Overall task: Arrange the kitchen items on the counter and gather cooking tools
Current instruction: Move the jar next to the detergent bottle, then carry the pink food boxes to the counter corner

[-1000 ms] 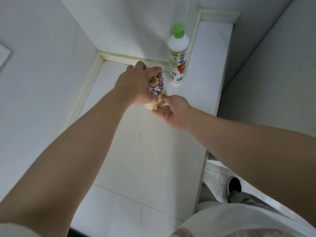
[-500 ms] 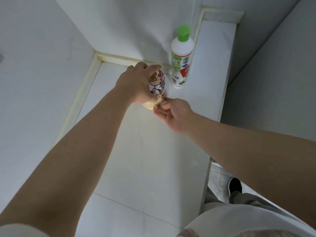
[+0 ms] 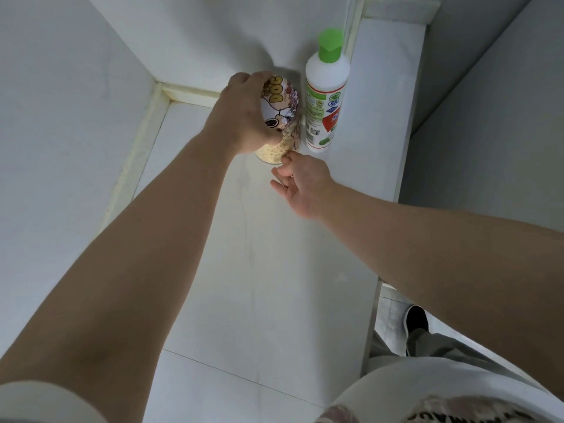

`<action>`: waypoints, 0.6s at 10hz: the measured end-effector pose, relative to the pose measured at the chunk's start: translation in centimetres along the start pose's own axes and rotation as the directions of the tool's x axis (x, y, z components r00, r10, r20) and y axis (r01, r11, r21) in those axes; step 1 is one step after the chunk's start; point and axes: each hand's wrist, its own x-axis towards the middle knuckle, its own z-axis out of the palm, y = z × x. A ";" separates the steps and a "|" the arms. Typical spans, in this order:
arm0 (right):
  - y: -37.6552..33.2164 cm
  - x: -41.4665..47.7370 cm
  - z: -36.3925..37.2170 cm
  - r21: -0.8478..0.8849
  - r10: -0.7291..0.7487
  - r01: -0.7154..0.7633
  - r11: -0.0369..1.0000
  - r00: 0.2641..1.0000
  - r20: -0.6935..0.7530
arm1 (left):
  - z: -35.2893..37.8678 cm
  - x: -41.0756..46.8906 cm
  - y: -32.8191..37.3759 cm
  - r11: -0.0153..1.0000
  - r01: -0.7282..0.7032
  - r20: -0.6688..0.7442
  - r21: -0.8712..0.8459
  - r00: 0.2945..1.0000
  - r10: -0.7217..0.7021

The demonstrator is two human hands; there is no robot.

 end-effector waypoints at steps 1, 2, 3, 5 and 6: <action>0.0 0.8 0.1 0.031 0.017 -0.018 0.999 1.000 0.026 | 0.0 0.4 0.1 1.000 -0.003 -0.004 -0.010 1.000 0.003; 0.4 1.2 -0.2 0.006 0.011 -0.011 1.000 0.998 0.059 | 0.1 0.4 0.2 1.000 0.003 -0.007 -0.015 1.000 -0.003; 0.5 0.6 -0.8 -0.035 -0.015 0.016 0.999 0.999 0.034 | 0.3 -0.7 0.5 0.999 0.035 0.021 -0.037 0.999 -0.034; 1.1 -3.4 -2.9 -0.022 -0.014 0.013 1.000 0.996 -0.085 | 1.6 -9.1 2.0 0.947 0.273 -0.092 -0.169 0.952 -0.291; 2.0 -6.7 -4.2 -0.047 0.012 -0.020 0.999 0.989 -0.150 | 4.4 -15.7 3.5 0.794 0.385 -0.211 -0.470 0.825 -0.524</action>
